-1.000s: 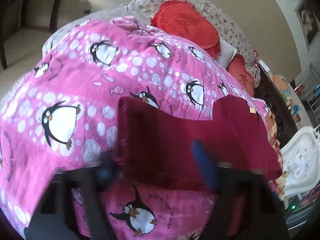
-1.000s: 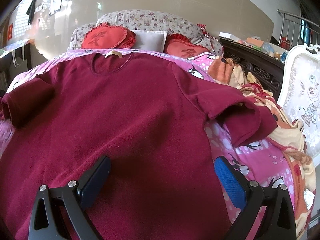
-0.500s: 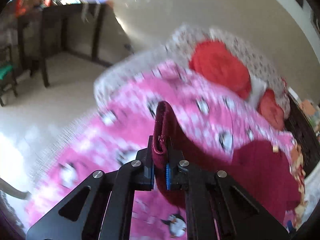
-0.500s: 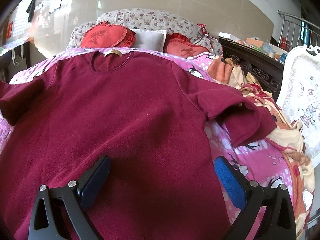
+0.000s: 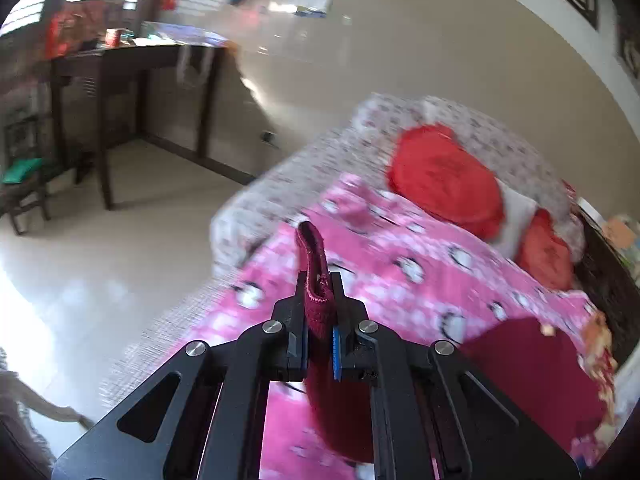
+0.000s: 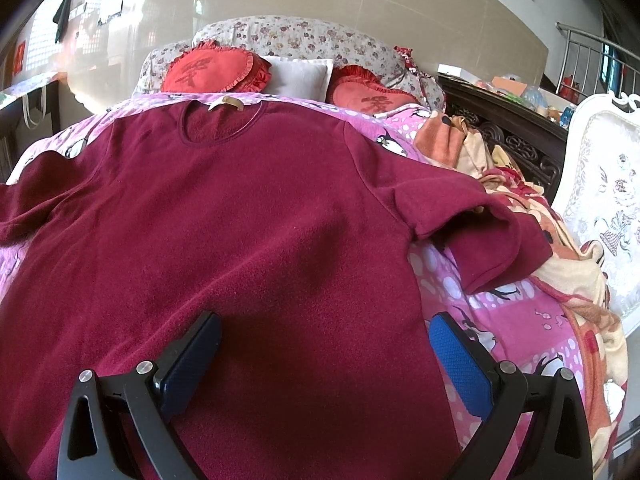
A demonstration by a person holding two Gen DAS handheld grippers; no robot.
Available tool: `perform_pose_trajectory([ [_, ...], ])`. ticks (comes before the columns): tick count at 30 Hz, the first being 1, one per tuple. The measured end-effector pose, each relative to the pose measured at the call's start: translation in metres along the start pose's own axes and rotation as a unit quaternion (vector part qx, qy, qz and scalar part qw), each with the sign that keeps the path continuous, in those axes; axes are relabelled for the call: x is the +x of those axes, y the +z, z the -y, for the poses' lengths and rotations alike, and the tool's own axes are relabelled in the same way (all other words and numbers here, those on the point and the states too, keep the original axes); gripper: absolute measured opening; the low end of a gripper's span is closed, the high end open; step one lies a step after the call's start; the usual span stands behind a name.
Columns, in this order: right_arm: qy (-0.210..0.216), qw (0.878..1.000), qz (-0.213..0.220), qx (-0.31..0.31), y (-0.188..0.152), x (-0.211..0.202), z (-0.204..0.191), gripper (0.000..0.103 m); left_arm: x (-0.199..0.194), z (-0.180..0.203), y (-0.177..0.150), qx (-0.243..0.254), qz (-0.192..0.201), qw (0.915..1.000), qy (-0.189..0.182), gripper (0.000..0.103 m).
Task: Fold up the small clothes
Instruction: 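Fold the held side over toward the sweater's middle, open left gripper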
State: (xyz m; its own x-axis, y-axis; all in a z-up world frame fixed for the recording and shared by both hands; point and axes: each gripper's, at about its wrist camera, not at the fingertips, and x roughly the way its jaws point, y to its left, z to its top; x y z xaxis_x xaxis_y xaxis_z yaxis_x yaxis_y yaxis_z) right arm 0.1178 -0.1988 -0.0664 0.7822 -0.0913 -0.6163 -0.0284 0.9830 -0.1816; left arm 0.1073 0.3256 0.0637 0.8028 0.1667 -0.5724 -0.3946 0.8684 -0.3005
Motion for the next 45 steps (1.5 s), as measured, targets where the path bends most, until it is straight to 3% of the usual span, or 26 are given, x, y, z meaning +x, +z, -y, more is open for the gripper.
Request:
perform_pose_trajectory([
  [4, 0.0, 1.0, -0.001, 0.0, 0.0, 0.0, 0.0, 0.103, 0.012, 0.046, -0.021, 0.031, -0.028, 0.9974, -0.058, 0.006],
  [9, 0.001, 1.0, 0.001, 0.001, 0.0, 0.0, 0.001, 0.103, 0.035, 0.126, -0.058, 0.067, -0.072, 0.9873, -0.125, 0.006],
  [15, 0.002, 1.0, 0.0, 0.004, -0.001, 0.001, 0.002, 0.103, 0.072, 0.2, -0.128, 0.08, -0.168, 0.9635, -0.193, 0.006],
  [18, 0.002, 1.0, 0.0, 0.003, -0.001, 0.001, 0.002, 0.103, 0.081, 0.22, -0.158, 0.083, -0.217, 0.9436, -0.236, 0.009],
  [20, 0.002, 1.0, -0.002, 0.003, -0.001, 0.001, 0.003, 0.103, 0.083, 0.227, -0.172, 0.087, -0.242, 0.9321, -0.255, 0.027],
  [22, 0.0, 1.0, -0.006, -0.001, 0.0, 0.001, 0.001, 0.103, 0.076, 0.224, -0.178, 0.087, -0.249, 0.9285, -0.262, 0.038],
  [25, 0.019, 1.0, -0.012, -0.008, 0.008, -0.006, -0.001, 0.099, 0.057, 0.209, -0.176, 0.104, -0.236, 0.9303, -0.261, 0.042],
  [27, 0.068, 0.998, 0.017, -0.004, 0.025, -0.026, 0.0, 0.095, 0.037, 0.195, -0.179, 0.14, -0.208, 0.9383, -0.239, 0.042],
  [29, 0.147, 0.988, 0.04, -0.003, 0.05, -0.042, -0.007, 0.095, 0.024, 0.179, -0.184, 0.174, -0.174, 0.9507, -0.189, 0.042],
  [31, 0.236, 0.972, 0.02, -0.005, 0.069, -0.038, -0.023, 0.095, 0.02, 0.165, -0.191, 0.174, -0.15, 0.963, -0.141, 0.042],
  [32, 0.303, 0.953, -0.012, -0.005, 0.079, -0.027, -0.039, 0.095, 0.022, 0.157, -0.194, 0.155, -0.149, 0.9676, -0.133, 0.042],
  [34, 0.362, 0.931, -0.05, -0.015, 0.084, -0.007, -0.068, 0.094, 0.026, 0.146, -0.205, 0.135, -0.151, 0.9733, -0.109, 0.042],
  [36, 0.354, 0.932, -0.066, -0.033, 0.084, 0.008, -0.091, 0.075, 0.024, 0.147, -0.208, 0.131, -0.142, 0.9761, -0.1, 0.043],
  [38, 0.344, 0.933, -0.097, -0.04, 0.081, 0.03, -0.111, 0.068, 0.02, 0.146, -0.209, 0.128, -0.128, 0.9796, -0.089, 0.062],
  [42, 0.344, 0.93, -0.13, -0.008, 0.069, 0.056, -0.115, 0.063, 0.021, 0.139, -0.208, 0.099, -0.123, 0.9832, -0.091, 0.062],
  [45, 0.392, 0.911, -0.127, 0.022, 0.068, 0.063, -0.112, 0.063, 0.022, 0.132, -0.206, 0.093, -0.116, 0.9855, -0.08, 0.062],
])
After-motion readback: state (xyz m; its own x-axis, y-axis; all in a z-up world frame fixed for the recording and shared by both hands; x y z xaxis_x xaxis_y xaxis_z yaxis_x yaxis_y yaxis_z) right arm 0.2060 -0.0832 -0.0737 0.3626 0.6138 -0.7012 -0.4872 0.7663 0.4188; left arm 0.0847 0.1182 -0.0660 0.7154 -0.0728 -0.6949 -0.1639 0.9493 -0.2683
